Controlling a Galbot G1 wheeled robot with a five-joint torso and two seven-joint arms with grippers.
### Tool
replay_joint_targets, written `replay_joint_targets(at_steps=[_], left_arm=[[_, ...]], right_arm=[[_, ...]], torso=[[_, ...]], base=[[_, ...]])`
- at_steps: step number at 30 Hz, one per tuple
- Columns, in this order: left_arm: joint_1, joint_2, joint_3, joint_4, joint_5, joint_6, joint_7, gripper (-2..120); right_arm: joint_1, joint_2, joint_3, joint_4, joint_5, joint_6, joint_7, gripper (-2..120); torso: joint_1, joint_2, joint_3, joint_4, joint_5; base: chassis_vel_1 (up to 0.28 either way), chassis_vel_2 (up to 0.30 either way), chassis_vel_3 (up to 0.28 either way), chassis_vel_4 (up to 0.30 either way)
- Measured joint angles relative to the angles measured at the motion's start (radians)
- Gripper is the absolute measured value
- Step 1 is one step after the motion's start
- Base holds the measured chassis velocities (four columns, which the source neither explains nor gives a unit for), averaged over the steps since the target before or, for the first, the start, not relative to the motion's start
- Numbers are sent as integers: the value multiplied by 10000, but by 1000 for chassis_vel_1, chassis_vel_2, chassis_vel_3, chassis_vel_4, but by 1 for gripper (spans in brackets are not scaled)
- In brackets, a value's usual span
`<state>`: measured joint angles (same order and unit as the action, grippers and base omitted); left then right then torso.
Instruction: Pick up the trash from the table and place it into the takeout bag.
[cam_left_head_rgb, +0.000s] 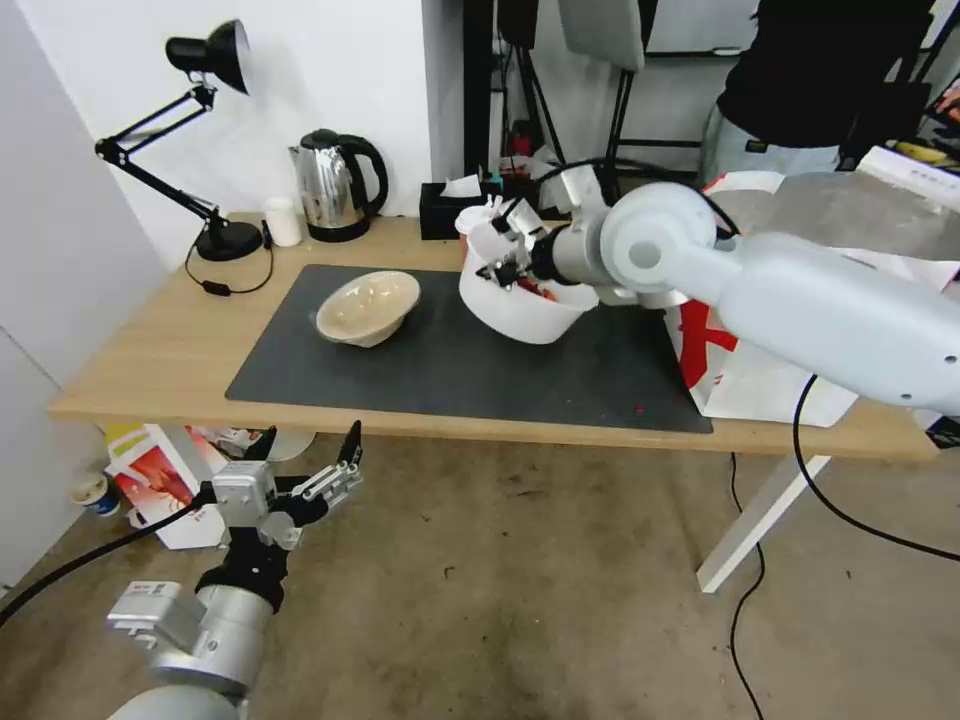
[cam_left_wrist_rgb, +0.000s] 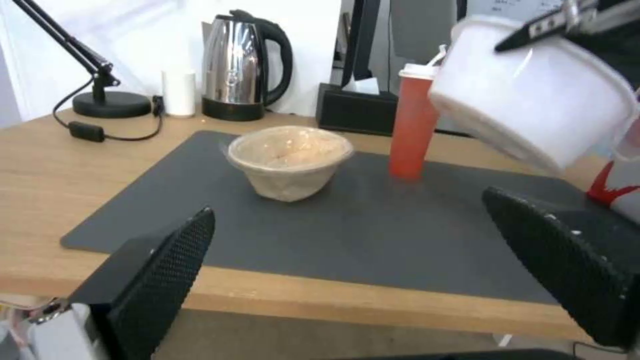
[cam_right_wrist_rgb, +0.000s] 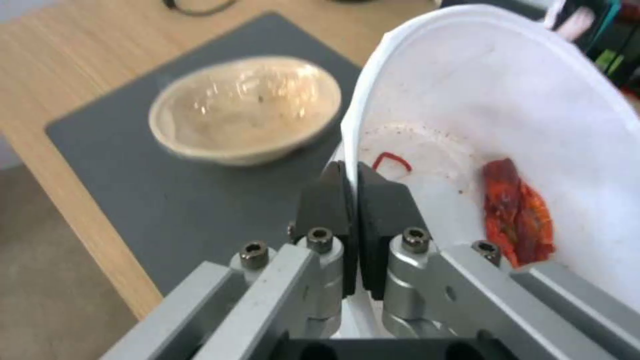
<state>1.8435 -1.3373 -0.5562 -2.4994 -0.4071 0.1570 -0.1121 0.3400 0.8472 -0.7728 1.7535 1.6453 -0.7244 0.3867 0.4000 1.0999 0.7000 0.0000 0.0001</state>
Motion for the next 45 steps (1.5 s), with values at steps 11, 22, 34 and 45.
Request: replay_joint_targets(at_steps=[11,22,34,45], left_arm=[[-73,-45,28,66,-28,19,2,100],[-80,-7,-3,6,-92,23,2,100],[-83,46,-1,-1,-167,14,-2,100],[-126,103,35,-7,-217,6,-6,100]], right_arm=[[557,-44,208,31,346,5,-131,0],[1630,-120,-133,209,716,8,-220,0],[3379,9,-978,82,1169,8,-244,0],[4451,-261,-1703,-245,1388,8,-379,0]], torso=[[0,2,0,0,0],[-1,2,-1,1,-2],[0,2,0,0,-1],[-1,1,-1,0,-1]], base=[[0,0,0,0],[0,0,0,0],[0,0,0,0],[0,0,0,0]])
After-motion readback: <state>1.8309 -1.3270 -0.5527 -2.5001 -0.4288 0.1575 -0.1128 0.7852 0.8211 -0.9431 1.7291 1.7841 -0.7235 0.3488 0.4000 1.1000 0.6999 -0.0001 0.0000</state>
